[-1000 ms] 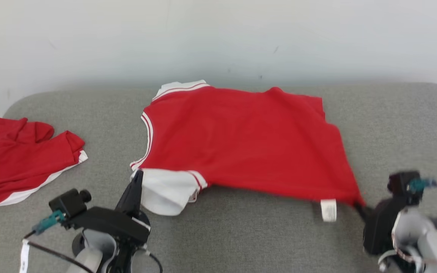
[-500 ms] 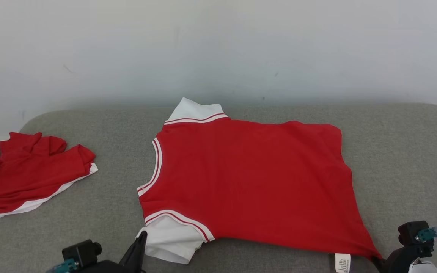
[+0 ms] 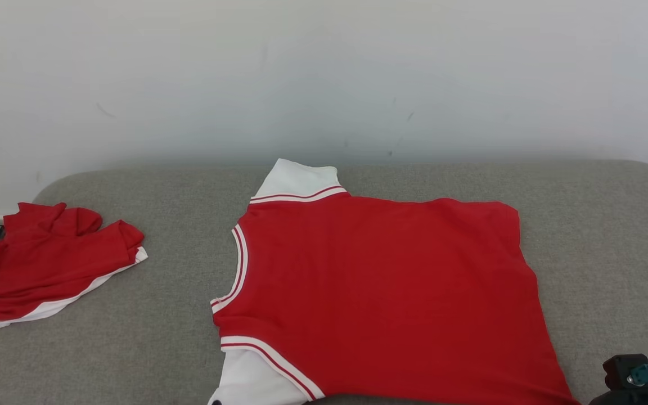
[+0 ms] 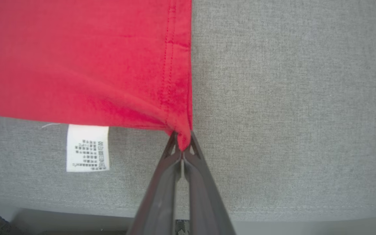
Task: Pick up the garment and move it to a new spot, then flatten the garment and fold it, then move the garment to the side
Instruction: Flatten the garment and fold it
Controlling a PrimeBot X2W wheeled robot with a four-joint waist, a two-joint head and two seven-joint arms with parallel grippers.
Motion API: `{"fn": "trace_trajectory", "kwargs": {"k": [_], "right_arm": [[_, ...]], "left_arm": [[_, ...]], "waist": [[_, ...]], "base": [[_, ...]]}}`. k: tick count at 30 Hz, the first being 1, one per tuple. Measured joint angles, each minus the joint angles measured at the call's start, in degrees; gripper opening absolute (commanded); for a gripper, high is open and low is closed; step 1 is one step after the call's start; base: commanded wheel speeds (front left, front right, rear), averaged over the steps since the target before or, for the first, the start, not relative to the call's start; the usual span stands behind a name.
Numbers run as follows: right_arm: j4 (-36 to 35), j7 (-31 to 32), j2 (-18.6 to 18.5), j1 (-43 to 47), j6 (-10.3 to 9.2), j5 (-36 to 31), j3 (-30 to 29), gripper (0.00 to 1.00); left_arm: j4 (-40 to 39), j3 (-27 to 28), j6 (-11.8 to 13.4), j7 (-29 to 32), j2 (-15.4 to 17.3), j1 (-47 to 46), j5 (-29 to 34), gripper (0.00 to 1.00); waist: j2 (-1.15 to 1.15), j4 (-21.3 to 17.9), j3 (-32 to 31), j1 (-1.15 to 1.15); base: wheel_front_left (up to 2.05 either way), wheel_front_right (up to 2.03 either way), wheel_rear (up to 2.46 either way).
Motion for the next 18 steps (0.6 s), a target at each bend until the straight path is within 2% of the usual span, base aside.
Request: {"fn": "trace_trajectory", "kwargs": {"k": [9, 18], "right_arm": [[-2.86, 0.55, 0.43, 2.11, -1.69, -0.02, -0.59, 0.0], [-5.71, 1.1, 0.49, 4.17, -2.9, -0.52, -2.04, 0.0]], "left_arm": [[-1.46, 2.33, 0.93, -2.01, -1.88, 4.28, -0.01, 0.0], [-3.32, 1.57, 1.34, -2.07, -3.13, 7.75, 0.1, 0.0]], "waist": [[0.0, 0.14, -0.26, 0.0], [0.0, 1.61, 0.27, 0.0]], "base": [[0.0, 0.0, 0.0], [0.0, 0.0, 0.0]]}}
